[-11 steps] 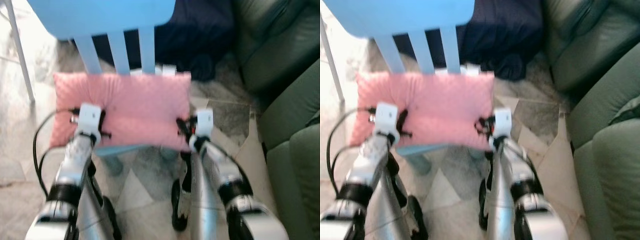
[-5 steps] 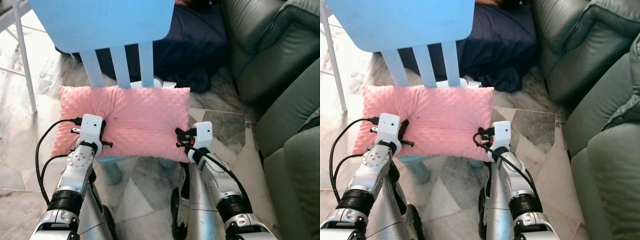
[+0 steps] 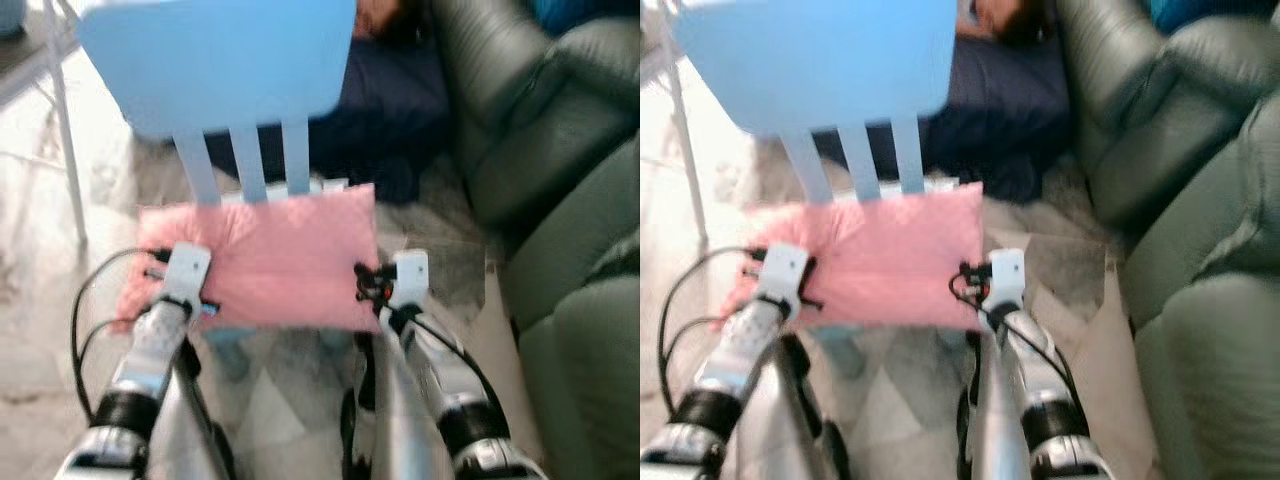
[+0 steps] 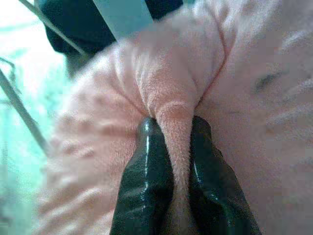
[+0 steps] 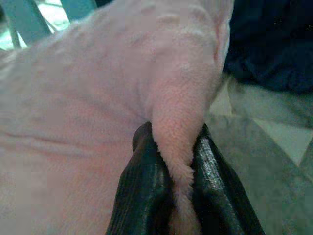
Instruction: Move the pillow to the sofa
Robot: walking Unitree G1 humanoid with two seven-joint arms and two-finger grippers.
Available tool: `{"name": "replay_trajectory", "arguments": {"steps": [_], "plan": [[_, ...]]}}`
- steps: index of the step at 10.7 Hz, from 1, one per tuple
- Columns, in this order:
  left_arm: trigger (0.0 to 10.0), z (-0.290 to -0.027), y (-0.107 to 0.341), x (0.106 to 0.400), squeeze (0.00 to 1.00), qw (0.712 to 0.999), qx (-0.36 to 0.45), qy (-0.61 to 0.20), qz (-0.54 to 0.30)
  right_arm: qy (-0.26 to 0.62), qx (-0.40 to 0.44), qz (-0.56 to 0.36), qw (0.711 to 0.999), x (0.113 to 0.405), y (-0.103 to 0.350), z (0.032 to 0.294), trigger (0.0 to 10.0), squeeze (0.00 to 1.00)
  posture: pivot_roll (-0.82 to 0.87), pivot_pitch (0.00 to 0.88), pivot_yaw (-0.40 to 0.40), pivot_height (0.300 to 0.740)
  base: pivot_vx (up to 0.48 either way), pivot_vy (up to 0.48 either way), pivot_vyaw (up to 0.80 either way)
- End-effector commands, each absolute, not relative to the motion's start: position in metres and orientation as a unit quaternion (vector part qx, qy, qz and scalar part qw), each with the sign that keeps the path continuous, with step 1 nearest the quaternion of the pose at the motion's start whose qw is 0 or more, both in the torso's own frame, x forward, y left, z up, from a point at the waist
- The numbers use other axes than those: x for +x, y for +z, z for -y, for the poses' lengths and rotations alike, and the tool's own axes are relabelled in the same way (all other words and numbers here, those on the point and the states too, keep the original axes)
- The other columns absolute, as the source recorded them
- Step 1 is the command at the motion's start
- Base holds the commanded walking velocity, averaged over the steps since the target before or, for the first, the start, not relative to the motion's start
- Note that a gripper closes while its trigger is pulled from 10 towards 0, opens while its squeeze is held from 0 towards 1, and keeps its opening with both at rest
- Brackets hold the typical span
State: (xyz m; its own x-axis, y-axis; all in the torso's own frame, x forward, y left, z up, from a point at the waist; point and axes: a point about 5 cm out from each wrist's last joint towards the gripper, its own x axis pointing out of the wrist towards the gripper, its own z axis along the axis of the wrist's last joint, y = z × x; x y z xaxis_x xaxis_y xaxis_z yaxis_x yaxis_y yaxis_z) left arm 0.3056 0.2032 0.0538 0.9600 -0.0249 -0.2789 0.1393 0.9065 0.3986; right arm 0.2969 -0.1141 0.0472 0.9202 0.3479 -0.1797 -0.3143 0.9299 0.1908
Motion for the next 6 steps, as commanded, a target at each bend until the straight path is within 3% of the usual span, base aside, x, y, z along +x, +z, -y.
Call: {"name": "replay_trajectory", "arguments": {"steps": [1, 3, 4, 5, 6], "plan": [[0.0, -0.221, 0.061, 0.303, 0.00, 0.964, 0.237, -0.013, -0.122, 0.140, 0.077, -0.105, 0.982, 0.292, 0.045, 0.132, 0.0, 0.00, -0.03, 0.085, -0.057, 0.544, 0.000, 0.000, 0.00], [0.0, -0.218, 0.073, 0.310, 0.00, 0.964, 0.249, -0.011, -0.092, 0.135, 0.075, -0.105, 0.982, 0.290, 0.046, 0.133, 0.0, 0.00, -0.04, 0.081, -0.057, 0.584, 0.000, 0.000, 0.00], [0.0, -0.213, 0.077, 0.314, 0.00, 0.967, 0.241, -0.014, -0.080, 0.136, 0.075, -0.106, 0.982, 0.289, 0.047, 0.133, 5.6, 0.00, -0.05, 0.077, -0.058, 0.593, 0.000, 0.000, 0.00], [0.0, -0.210, 0.081, 0.316, 0.00, 0.970, 0.232, -0.019, -0.073, 0.136, 0.074, -0.100, 0.983, 0.288, 0.050, 0.134, 2.4, 0.00, -0.05, 0.076, -0.058, 0.593, 0.000, 0.000, 0.00], [2.8, -0.207, 0.080, 0.317, 0.00, 0.970, 0.227, -0.029, -0.077, 0.132, 0.074, -0.093, 0.984, 0.289, 0.053, 0.136, 10.0, 0.00, -0.06, 0.076, -0.058, 0.593, 0.000, 0.000, 0.00]]}}
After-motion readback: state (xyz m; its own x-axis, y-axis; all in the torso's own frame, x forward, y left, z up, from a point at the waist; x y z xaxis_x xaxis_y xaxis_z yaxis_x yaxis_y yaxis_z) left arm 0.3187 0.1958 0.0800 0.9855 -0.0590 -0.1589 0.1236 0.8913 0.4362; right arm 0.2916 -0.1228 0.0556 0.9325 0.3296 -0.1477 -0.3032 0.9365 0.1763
